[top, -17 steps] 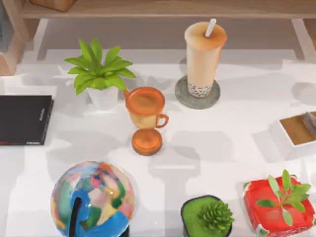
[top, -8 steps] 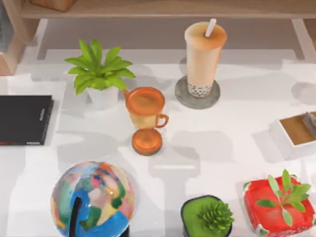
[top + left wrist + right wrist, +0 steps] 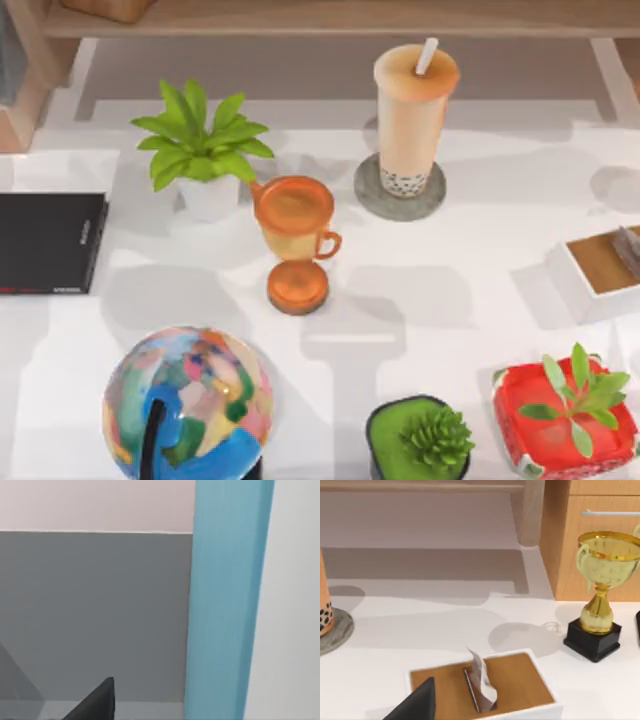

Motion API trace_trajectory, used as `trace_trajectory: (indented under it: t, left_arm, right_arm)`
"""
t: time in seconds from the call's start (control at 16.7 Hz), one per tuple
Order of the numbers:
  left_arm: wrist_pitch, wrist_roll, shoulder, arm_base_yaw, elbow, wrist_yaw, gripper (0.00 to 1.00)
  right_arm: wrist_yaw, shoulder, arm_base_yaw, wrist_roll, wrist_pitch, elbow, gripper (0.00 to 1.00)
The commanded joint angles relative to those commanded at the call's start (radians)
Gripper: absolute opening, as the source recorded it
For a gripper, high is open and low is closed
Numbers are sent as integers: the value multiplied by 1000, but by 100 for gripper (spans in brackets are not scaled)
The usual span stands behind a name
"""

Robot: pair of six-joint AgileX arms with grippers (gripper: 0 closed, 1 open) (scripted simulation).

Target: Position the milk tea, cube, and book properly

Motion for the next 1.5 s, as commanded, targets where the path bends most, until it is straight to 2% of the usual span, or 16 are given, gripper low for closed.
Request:
trace_trajectory:
  t: [0.12,0.9,1.5]
  left_arm:
    - [0,0,0,0,0,0,100]
    - [0,0,0,0,0,0,2]
    - [1,1,-3,3,-2,0,0]
  right_arm:
    - [0,0,0,0,0,0,100]
    - [0,0,0,0,0,0,100]
    - [0,0,0,0,0,0,100]
